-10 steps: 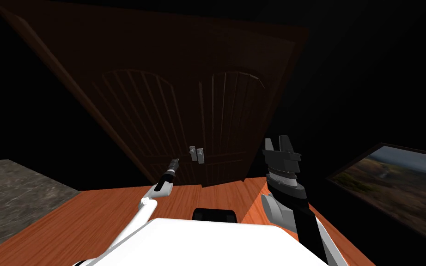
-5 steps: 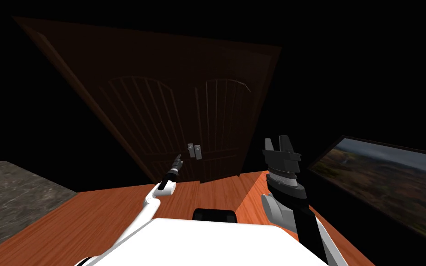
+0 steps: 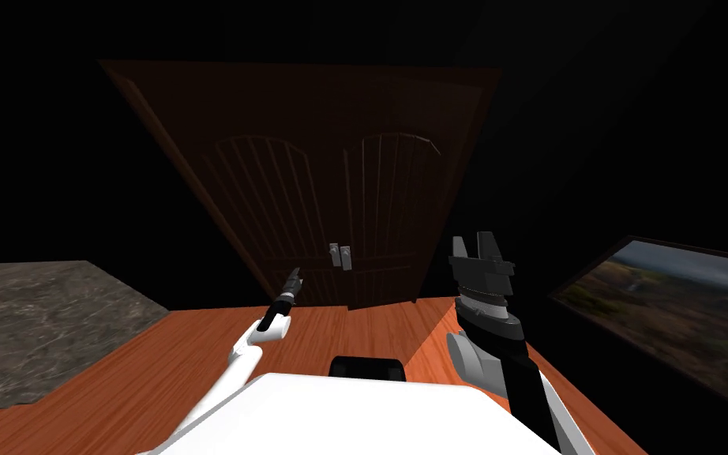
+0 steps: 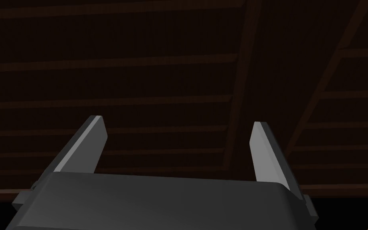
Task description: Pull the door open
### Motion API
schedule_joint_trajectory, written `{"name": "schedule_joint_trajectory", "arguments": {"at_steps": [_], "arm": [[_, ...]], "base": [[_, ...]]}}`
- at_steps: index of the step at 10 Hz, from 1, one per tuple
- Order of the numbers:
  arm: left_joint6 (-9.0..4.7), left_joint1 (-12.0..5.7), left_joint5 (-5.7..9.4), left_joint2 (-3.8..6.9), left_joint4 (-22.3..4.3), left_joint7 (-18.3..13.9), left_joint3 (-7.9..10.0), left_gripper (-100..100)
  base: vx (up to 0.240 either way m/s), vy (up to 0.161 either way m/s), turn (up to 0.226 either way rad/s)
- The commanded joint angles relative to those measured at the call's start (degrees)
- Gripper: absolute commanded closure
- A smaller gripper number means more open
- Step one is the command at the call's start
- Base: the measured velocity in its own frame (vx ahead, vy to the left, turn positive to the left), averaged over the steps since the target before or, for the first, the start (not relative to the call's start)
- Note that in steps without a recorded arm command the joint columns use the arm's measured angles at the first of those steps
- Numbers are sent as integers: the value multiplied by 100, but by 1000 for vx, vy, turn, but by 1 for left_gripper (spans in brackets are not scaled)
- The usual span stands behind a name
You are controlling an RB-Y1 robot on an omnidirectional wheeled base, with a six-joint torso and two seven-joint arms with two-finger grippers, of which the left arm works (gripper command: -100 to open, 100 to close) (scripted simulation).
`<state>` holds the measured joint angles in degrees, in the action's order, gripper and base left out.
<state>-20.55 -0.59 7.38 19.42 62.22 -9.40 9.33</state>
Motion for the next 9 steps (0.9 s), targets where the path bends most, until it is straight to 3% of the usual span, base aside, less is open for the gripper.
{"name": "schedule_joint_trajectory", "arguments": {"at_steps": [1,3,6,9], "arm": [[79,97,31,119,36,-1,159,-100],[72,75,40,141,-11,20,236,-100],[55,-31,22,37,7,32,148,-100],[25,-236,-24,-211,92,36,-122,-100]], "base": [[64,83,91],[158,35,37],[178,23,-77],[217,-80,-175]]}}
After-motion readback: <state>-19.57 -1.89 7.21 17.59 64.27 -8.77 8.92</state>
